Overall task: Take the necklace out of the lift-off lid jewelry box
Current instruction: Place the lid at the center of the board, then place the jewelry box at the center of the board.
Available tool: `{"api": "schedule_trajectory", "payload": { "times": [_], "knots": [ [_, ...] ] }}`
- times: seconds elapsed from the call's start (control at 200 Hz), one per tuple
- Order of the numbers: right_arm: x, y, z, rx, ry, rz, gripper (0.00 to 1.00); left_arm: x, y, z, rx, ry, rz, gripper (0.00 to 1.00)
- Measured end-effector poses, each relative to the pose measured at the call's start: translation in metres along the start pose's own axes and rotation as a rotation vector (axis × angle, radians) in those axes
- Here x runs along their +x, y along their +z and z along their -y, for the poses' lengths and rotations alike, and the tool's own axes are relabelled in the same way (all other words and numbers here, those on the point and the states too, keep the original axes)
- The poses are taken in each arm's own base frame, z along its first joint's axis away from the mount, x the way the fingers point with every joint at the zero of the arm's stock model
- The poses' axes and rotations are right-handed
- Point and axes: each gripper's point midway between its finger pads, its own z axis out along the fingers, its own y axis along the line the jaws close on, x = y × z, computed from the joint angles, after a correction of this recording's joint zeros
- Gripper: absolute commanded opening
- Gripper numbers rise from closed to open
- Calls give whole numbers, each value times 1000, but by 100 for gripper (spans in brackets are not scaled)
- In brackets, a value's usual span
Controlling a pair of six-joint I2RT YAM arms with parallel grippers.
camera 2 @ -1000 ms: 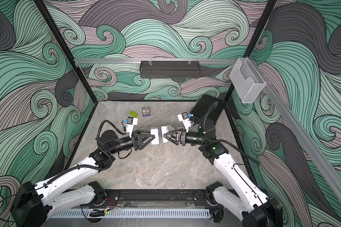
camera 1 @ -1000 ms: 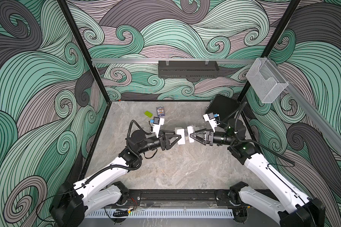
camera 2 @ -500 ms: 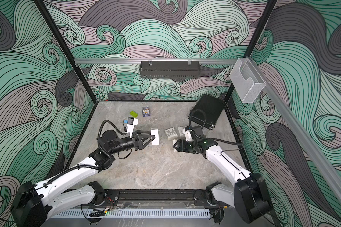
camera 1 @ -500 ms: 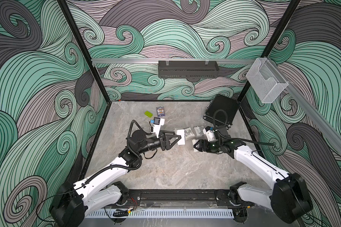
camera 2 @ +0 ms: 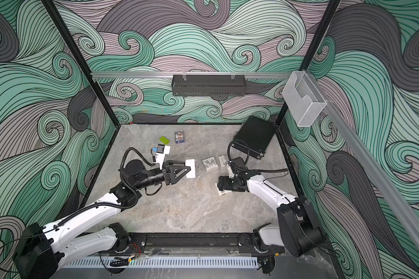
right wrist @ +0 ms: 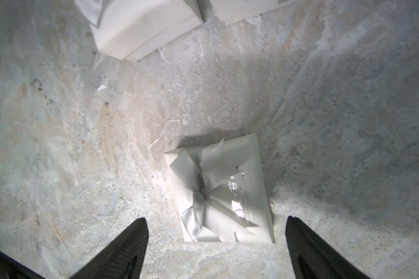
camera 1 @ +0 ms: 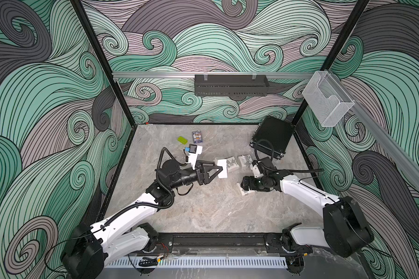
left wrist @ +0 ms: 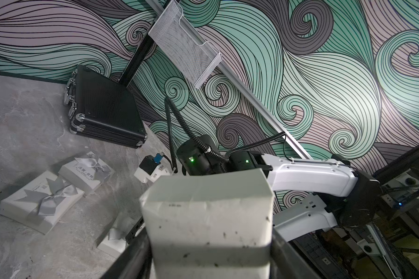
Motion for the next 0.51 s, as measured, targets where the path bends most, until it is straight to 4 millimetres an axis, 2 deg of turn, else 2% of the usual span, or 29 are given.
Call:
{"api": "schedule_trajectory", "payload": {
  "times": [0.05, 0.125, 0.305, 0.42, 0.505],
  "knots": [
    [-4, -10, -11, -53, -12, 31, 84, 0, 0, 0, 0, 0, -1, 67],
    [-16, -34, -41, -197, -46, 108, 78, 1, 0, 0, 2, 0, -3, 67],
    [-53, -120, -120, -607, -103, 330, 61, 4, 0, 5, 29, 2, -26, 67],
    [-66, -166, -154, -799, -141, 411, 54, 8, -1, 10, 57, 10, -49, 66],
    [-67, -184, -170, -887, -173, 429, 50, 11, -1, 14, 78, 13, -64, 66]
  ]
}}
